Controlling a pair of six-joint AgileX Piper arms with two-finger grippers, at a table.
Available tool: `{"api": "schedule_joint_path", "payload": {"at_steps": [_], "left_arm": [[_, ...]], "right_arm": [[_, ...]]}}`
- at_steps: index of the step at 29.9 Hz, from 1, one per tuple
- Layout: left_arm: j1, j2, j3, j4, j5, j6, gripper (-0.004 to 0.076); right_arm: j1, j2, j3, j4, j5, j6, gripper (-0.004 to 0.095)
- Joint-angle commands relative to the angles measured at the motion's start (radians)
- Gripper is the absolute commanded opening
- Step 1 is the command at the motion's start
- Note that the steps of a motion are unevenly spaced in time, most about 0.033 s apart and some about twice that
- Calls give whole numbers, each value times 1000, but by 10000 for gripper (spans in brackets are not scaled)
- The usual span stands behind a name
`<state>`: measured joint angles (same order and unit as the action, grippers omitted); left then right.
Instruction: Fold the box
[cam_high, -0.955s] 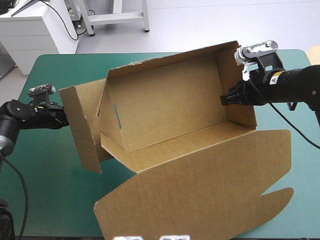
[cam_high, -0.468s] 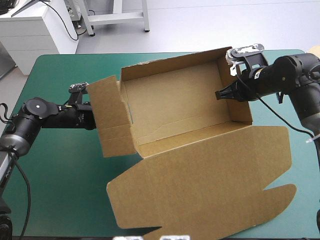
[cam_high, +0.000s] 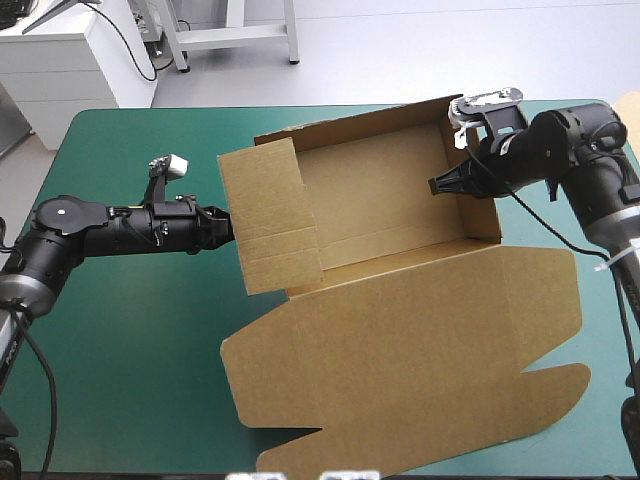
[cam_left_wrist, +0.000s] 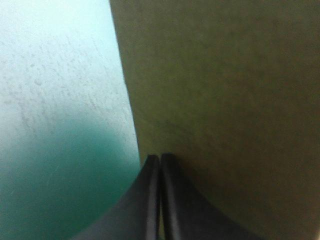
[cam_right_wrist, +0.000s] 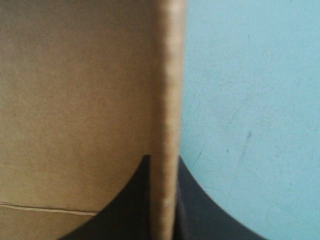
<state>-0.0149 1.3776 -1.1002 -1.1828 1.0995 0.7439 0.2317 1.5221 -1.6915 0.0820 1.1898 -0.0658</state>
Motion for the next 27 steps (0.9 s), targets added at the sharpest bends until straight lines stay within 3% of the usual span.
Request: {"api": "schedule_joint_path", "payload": {"at_steps": [1, 6, 9, 11, 15, 18, 23, 27], "left_arm": [[-7, -37, -23, -138, 44, 27, -8], [-7, -37, -23, -222, 59, 57, -3], [-7, -37, -23, -232, 56, 64, 54], [-7, -37, -23, -232, 58, 64, 147], [-7, -37, -23, -232, 133, 59, 453], [-7, -37, -23, -255, 182, 59, 587], [-7, -37, -23, -326, 193, 54, 600], [-7, -37, -23, -343, 136, 53, 600]], "right_arm": [[-7, -35, -30, 8, -60, 6, -2], [-7, -35, -30, -11, -65, 6, -2], [-7, -35, -30, -18, -65, 6, -2], [-7, -35, -30, -20, -65, 6, -2], [-7, -35, -30, -24, -65, 6, -2], [-7, -35, -30, -24, -65, 8, -2], [-7, -35, -30, -24, -65, 34, -1], [-6, -35, -30, -24, -65, 48, 1]]}}
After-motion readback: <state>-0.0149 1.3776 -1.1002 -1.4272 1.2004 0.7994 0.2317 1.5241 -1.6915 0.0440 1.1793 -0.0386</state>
